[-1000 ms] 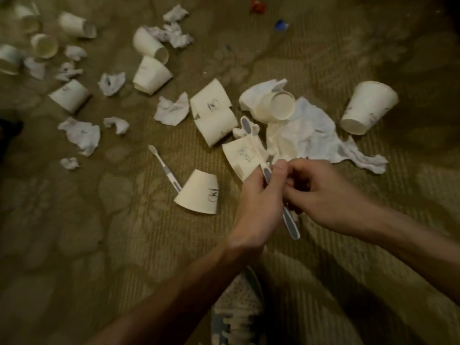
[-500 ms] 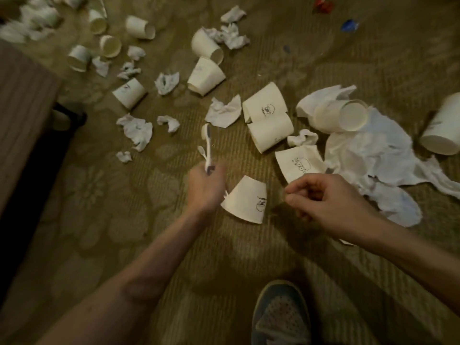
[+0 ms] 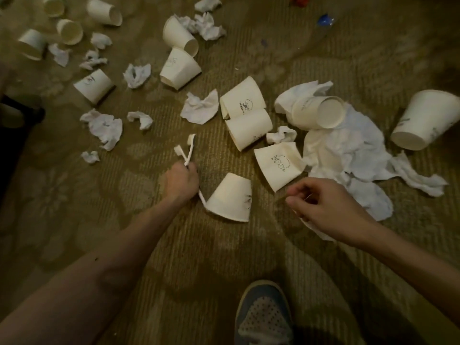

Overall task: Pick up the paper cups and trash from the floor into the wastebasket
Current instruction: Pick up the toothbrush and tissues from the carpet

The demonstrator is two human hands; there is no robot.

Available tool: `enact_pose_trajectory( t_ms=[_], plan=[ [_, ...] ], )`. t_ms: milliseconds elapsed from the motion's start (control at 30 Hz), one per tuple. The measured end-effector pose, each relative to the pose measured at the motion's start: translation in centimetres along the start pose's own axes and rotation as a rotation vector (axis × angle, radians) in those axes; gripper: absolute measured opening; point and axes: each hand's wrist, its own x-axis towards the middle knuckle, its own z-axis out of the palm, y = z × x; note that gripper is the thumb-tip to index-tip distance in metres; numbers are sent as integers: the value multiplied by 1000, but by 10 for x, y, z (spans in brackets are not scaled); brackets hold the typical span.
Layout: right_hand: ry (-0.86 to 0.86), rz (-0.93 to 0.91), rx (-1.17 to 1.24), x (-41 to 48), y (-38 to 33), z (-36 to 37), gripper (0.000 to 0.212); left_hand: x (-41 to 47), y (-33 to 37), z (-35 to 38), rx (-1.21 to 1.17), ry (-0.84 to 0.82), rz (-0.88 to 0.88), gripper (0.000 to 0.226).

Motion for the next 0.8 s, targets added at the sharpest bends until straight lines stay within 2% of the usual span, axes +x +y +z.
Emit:
enact_pose_trajectory(
  t_ms=[167,333,400,500,633,733,800],
  plan=[
    [145,-159,-218,-3,9,-24,12,-13,5,-19,-114,126,198,22],
    [410,-264,-563,-3,25,-48,38,-37,38,-40,-250,112,392,19],
    [436,-250,-628,-2,30,-54,49,-54,56,-39,-318,48,409,15],
    [348,-254,-685,0,36,-58,71,-77,77,-30,-368,-62,449,14],
    [47,-130,-751,7,42,-60,114,-101,91,-10,-397,-240,542,18],
    [-83,-99,-730,11,52,-59,129,-114,93,6,-413,-291,563,19],
    [-103,-117,-757,11,58,-57,131,-118,93,14,-437,-299,546,21]
  ],
)
